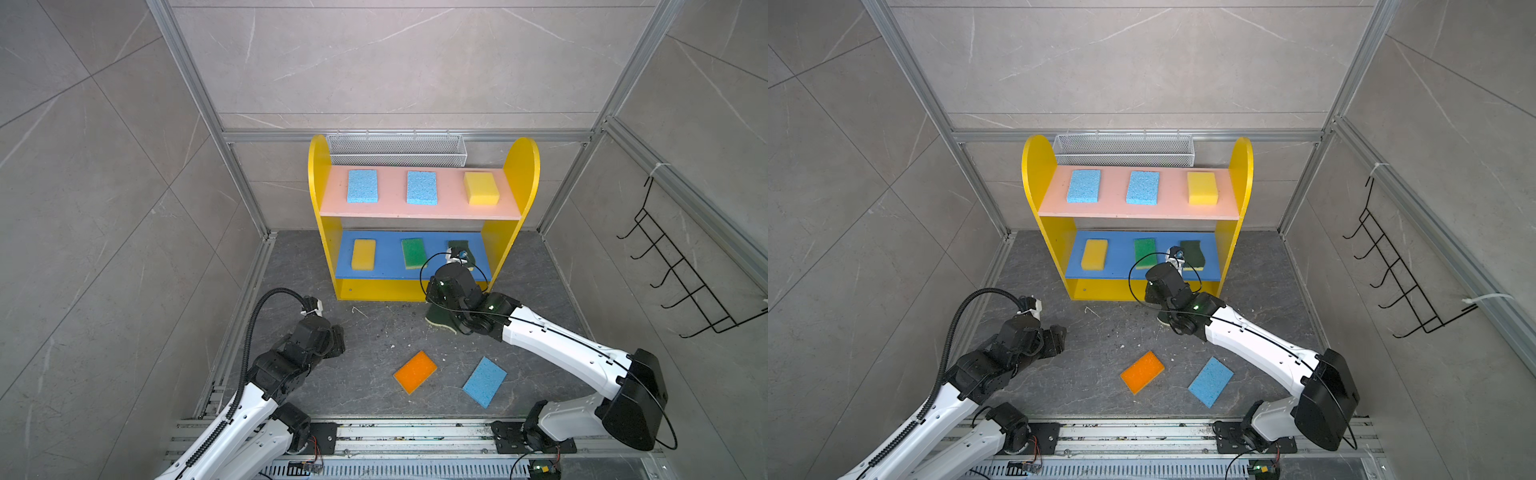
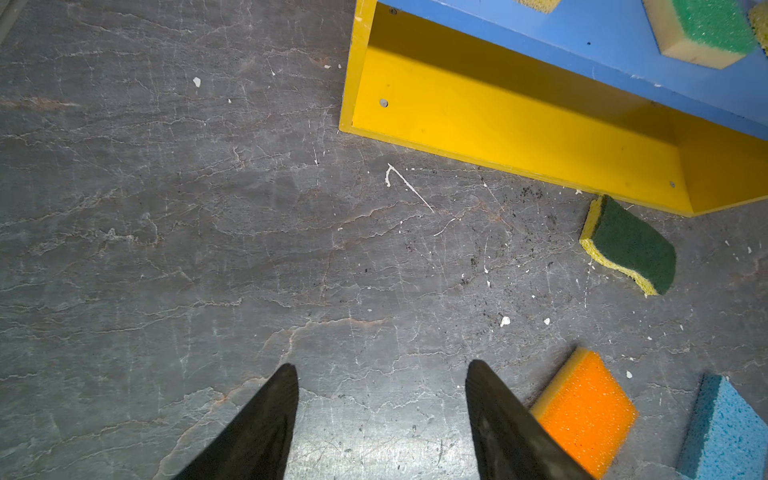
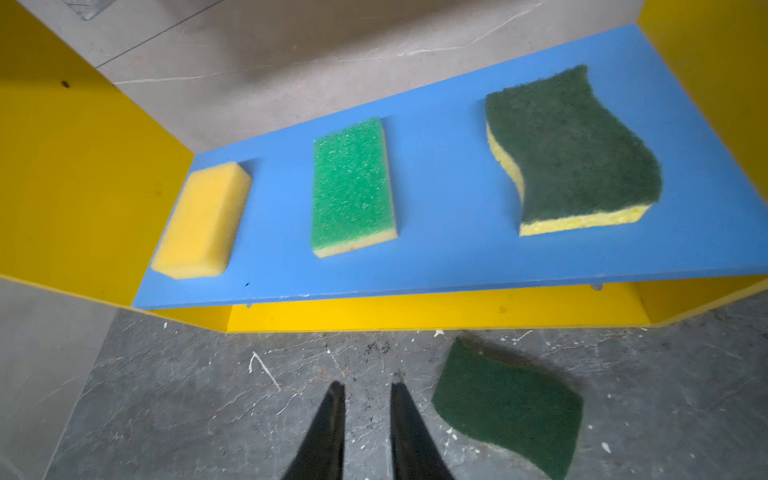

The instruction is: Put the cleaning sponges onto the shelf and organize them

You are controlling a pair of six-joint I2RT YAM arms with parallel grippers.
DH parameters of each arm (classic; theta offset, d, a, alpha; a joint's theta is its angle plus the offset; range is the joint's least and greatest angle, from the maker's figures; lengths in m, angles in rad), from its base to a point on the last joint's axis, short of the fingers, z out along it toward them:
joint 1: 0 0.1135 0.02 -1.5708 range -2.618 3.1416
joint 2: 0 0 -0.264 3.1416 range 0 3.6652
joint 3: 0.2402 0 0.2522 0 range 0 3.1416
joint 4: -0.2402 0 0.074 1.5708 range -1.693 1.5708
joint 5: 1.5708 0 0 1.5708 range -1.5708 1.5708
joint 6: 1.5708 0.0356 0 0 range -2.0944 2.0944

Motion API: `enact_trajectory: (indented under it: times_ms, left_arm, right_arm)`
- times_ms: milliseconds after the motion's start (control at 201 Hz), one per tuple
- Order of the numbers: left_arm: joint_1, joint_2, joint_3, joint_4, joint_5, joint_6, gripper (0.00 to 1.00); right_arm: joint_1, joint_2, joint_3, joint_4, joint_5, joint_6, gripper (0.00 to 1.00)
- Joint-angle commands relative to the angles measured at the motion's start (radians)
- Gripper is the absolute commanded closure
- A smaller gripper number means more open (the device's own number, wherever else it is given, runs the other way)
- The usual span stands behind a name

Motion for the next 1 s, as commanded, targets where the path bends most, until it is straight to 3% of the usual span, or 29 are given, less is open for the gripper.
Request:
enact_trajectory:
  times_ms: [0,324,991]
  left_arm:
    - [0.003,-0.007,0.029,0.017,0.013,-0.025,0.34]
    - [0.002,0.012,0.037,0.022,0.007,-0.017,0.35]
    - [0.003,0.0,0.033,0.023,-0.004,-0.005,0.35]
  right_arm:
    - [-0.061,0.063,0.004,0.06,-0.058,-0.037,0.78]
    - [-0.14,0.236,0.114,0.123,-0.147,-0.051,0.8]
    - [-0.2,0.395,0.224,0.124,-0.194,-0.043,0.81]
